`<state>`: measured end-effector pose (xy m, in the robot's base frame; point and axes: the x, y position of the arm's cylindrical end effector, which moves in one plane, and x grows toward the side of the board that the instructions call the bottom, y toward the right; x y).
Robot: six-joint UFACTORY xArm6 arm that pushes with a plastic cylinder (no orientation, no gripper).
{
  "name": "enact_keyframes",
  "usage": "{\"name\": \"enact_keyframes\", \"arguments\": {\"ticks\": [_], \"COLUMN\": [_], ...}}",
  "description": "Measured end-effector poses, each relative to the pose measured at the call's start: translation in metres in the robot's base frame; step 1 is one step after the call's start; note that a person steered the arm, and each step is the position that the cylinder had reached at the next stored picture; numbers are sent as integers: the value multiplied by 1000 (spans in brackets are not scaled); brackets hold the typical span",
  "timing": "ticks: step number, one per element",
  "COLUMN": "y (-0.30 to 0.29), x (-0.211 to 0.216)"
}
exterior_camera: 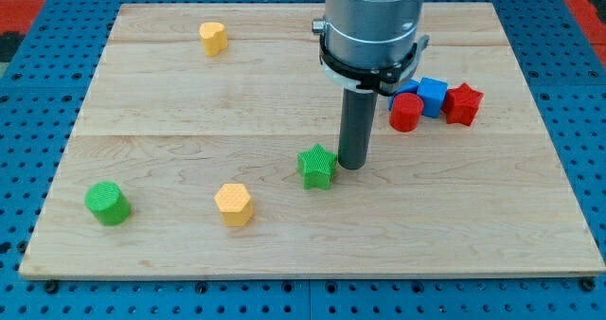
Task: Slide the green circle to the left of the hexagon
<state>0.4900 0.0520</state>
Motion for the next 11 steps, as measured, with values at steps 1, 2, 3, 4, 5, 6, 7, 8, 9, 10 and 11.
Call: {"name": "enact_keyframes", "arguments": {"ticks": [1,2,3,4,5,6,7,8,9,10,11], "y": [-46,-143,-169,-181,-279,-357,-325,-247,-242,-267,-217], "x": [5,5,-1,-19,-18,-18,37,55,59,118,129]}}
